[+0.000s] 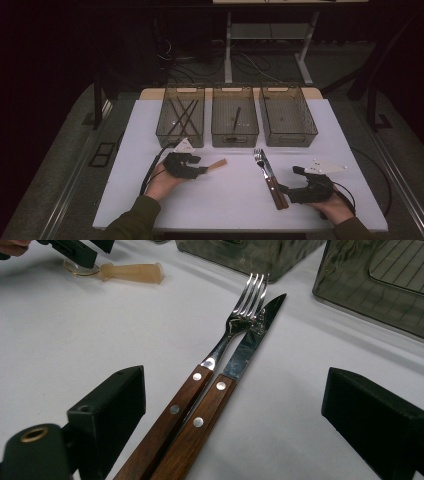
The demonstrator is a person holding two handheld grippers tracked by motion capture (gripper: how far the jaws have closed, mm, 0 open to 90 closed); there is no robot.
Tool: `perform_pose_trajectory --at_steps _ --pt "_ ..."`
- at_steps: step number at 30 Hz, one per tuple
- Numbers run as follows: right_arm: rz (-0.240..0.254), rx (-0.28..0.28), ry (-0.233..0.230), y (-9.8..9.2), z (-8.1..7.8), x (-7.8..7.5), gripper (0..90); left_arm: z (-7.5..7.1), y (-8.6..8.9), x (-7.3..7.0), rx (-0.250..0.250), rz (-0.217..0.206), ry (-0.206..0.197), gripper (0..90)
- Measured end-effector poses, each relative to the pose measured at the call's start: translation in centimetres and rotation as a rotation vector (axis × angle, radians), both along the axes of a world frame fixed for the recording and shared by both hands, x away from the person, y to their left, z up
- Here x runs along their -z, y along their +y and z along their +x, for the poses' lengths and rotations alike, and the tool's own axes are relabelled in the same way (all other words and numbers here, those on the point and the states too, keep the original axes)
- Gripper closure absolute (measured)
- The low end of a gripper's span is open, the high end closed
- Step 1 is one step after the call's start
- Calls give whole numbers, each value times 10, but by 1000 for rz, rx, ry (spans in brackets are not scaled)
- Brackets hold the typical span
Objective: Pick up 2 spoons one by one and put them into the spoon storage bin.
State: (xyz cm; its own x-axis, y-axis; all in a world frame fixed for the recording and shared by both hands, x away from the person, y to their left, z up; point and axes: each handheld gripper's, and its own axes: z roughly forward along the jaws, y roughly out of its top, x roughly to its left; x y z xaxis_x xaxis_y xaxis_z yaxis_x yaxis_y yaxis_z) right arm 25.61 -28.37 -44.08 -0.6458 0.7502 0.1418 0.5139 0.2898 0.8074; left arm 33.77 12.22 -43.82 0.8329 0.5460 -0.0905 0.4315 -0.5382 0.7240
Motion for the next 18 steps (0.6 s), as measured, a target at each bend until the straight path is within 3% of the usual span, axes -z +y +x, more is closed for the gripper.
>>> perform_pose_trajectory --at_steps 9,18 --pt "-2 -1 1 0 0 0 101 6 -6 4 23 -17 36 566" --pt "2 0 -1 0 0 0 101 8 -8 8 56 5 76 618"
